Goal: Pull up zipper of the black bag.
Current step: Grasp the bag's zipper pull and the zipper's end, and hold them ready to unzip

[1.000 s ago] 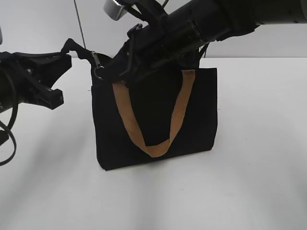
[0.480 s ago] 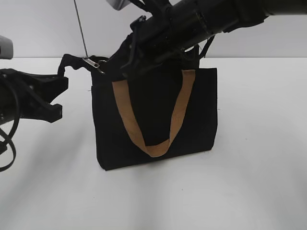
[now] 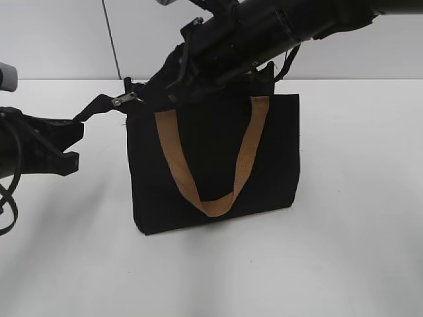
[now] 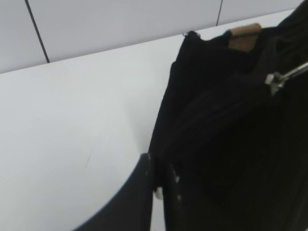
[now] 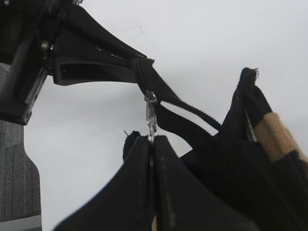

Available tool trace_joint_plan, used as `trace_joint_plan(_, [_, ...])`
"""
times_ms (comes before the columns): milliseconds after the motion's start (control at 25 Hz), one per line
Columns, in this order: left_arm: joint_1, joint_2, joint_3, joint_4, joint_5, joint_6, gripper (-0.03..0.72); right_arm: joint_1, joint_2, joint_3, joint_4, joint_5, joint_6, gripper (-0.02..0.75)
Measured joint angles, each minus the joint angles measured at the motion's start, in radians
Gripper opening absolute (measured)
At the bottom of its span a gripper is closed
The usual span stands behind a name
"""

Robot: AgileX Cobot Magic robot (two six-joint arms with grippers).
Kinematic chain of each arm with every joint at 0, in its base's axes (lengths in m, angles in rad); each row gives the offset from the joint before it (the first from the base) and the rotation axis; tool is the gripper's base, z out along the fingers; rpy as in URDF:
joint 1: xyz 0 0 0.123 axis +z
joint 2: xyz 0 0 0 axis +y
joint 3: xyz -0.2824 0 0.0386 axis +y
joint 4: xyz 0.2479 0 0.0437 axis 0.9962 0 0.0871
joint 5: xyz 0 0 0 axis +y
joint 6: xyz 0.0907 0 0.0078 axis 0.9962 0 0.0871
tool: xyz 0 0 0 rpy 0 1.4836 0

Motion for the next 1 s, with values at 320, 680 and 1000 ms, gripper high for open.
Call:
trace_joint_plan(320, [0.0,0.0,0.0,0.001,0.01,0.0,0.015,-0.007,-0.006,0.0,-0.085,-0.026,0.039,-0.001])
trace_joint_plan(680, [0.0,0.0,0.0,0.001,0.021,0.0,0.015,-0.126,-0.007,0.0,-0.119,0.021,0.122,-0.001])
trace_joint_plan(1000, [0.0,0.0,0.0,0.003,0.033,0.0,0.015,-0.245,-0.037,0.0,-0.12,0.084,0.157,-0.001])
